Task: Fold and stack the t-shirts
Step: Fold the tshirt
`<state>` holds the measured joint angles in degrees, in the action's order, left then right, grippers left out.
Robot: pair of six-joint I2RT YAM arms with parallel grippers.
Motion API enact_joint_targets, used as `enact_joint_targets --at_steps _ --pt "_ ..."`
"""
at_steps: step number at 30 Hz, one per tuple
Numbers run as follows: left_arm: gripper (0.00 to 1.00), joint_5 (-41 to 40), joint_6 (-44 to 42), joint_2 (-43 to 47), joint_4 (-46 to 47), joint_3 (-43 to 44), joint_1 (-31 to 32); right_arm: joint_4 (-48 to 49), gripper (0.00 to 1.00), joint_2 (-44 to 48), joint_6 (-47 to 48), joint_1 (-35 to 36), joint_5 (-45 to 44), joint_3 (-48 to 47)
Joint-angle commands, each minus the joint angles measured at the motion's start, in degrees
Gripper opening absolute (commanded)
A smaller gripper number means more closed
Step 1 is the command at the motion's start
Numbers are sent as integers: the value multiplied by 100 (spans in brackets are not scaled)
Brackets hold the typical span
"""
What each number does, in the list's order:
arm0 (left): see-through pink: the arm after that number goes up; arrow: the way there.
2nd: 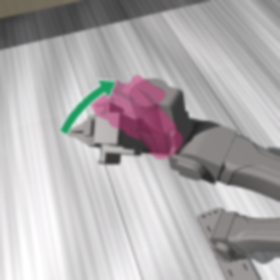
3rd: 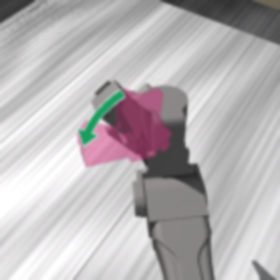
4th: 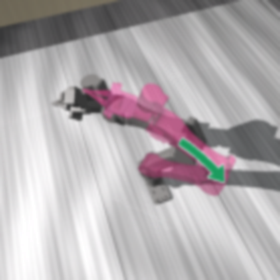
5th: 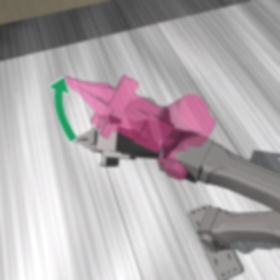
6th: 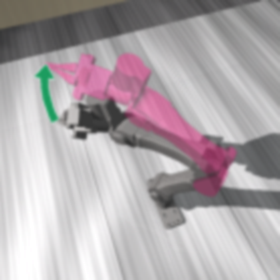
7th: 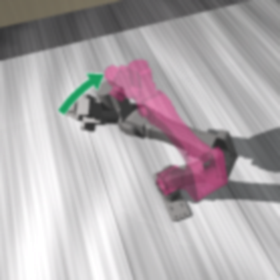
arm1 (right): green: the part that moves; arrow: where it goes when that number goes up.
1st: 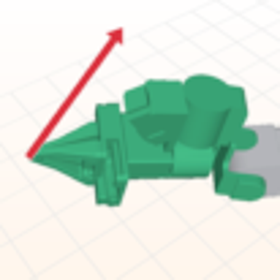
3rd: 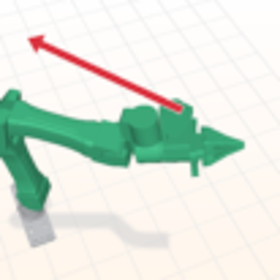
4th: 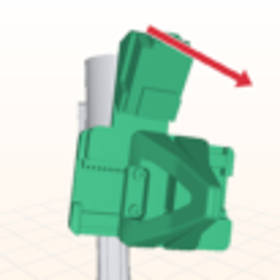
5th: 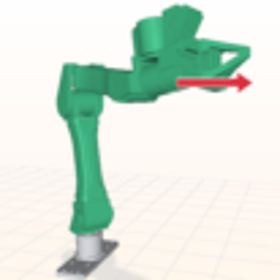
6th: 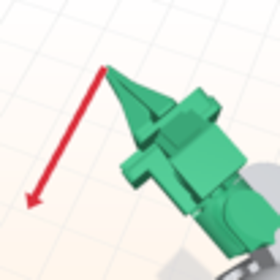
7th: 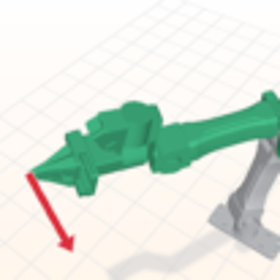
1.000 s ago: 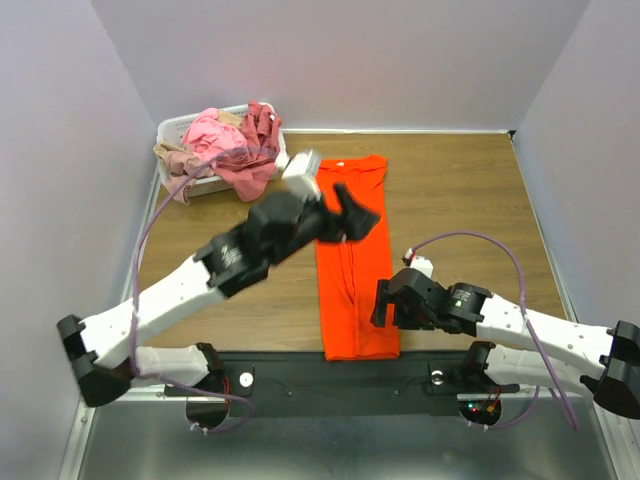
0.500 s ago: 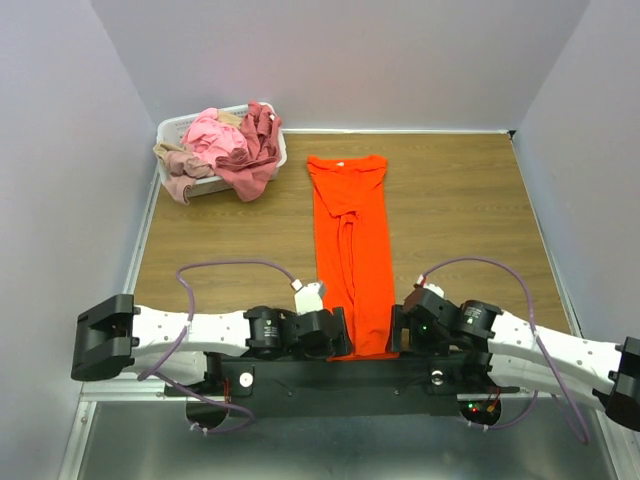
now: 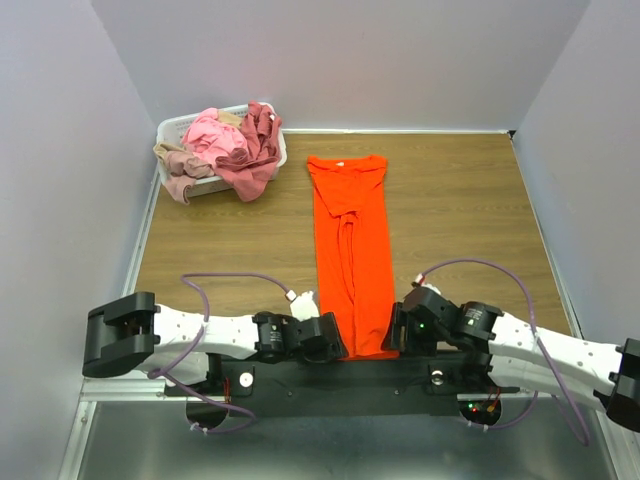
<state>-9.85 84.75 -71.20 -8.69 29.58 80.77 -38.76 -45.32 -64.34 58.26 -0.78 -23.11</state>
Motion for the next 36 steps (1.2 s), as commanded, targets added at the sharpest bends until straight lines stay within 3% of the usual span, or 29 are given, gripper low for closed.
enact_joint_targets --at_steps 1,2,5,8,14,20,25,31,36 --pt "67 18 147 -210 -142 -190 17 440 66 -292 -114 36 51 140" --pt "60 18 182 -262 -151 -216 9 509 63 -415 -106 28 51 158" --pt "56 27 217 -359 -203 -225 9 563 50 -626 -123 28 51 176" --pt "43 -9 209 -465 -309 -129 9 563 36 -680 -255 36 -63 237" --pt "1 -26 305 -623 -687 -31 9 563 24 -522 -316 36 -2 360" --pt "0 -9 130 -632 -722 82 17 554 17 -320 -158 28 402 307" --pt "0 -122 42 -448 -994 284 9 545 1 -275 -70 36 377 167" --pt "0 -842 -229 -202 -1416 768 -96 536 0 -723 158 36 -368 -447" --pt "0 -800 -1151 -175 -602 856 -824 528 0 -1416 483 36 -1080 -1300"
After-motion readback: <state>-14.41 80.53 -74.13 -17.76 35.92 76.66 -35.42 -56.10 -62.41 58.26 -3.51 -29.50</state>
